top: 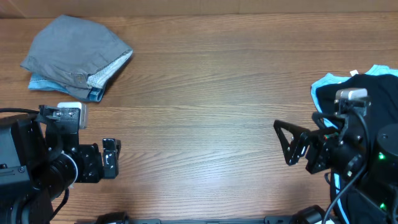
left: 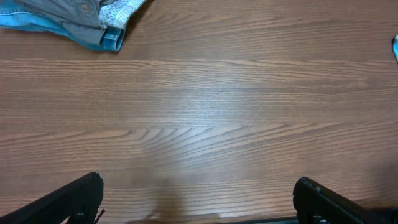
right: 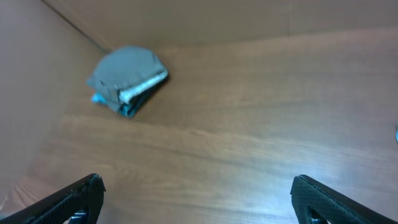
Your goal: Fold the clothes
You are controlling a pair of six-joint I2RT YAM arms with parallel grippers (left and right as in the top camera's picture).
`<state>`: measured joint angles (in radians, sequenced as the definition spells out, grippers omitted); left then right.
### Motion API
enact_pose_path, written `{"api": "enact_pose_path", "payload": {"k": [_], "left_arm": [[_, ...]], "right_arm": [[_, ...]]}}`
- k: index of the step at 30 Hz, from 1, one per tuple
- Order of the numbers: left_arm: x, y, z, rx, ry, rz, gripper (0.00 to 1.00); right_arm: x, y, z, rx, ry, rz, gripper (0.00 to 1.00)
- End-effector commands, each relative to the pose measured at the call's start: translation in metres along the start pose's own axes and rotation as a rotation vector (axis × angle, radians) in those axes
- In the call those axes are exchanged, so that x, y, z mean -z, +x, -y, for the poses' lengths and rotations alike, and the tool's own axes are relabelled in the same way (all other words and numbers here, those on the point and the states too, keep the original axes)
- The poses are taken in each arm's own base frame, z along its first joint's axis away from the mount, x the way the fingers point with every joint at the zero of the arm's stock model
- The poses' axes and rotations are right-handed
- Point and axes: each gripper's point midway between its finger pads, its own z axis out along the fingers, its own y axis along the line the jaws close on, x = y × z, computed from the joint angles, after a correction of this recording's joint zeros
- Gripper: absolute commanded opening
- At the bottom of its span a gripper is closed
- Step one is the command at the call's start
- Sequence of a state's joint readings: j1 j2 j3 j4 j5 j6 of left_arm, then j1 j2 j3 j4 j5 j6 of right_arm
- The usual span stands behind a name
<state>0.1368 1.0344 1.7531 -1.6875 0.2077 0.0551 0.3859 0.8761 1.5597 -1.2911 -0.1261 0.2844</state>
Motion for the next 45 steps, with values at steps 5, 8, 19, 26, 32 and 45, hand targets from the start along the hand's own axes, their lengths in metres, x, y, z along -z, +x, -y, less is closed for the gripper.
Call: {"api": "enact_pose_path", "payload": {"k": [5,8,19,26,32,45], "left_arm": [[-0.001,0.002,0.001,-0.002,0.002,-0.006,1.00],[-0.001,0.002,0.001,-0.002,0.002,-0.006,1.00],[-0.001,0.002,0.001,-0.002,0.002,-0.006,1.00],[-0.001,0.002,0.001,-0.002,0.002,-0.006,1.00],[-0.001,0.002,0.001,-0.002,0.002,-0.006,1.00],[-0.001,0.002,0.001,-0.002,0.002,-0.006,1.00]], "right_arm": [[0.004,-0.004,0.014,0.003,0.082,0.026,1.00],[0.008,-0.024,0.031,-0.007,0.177,0.125,1.00],[-0.001,-0.005,0.084,0.001,0.257,0.405,1.00],[-0.048,0.069,0.122,0.004,0.257,0.463,1.00],[-0.080,0.106,0.140,-0.005,0.221,0.480,1.00],[-0.121,0.134,0.161,0.011,0.197,0.517,1.00]]}}
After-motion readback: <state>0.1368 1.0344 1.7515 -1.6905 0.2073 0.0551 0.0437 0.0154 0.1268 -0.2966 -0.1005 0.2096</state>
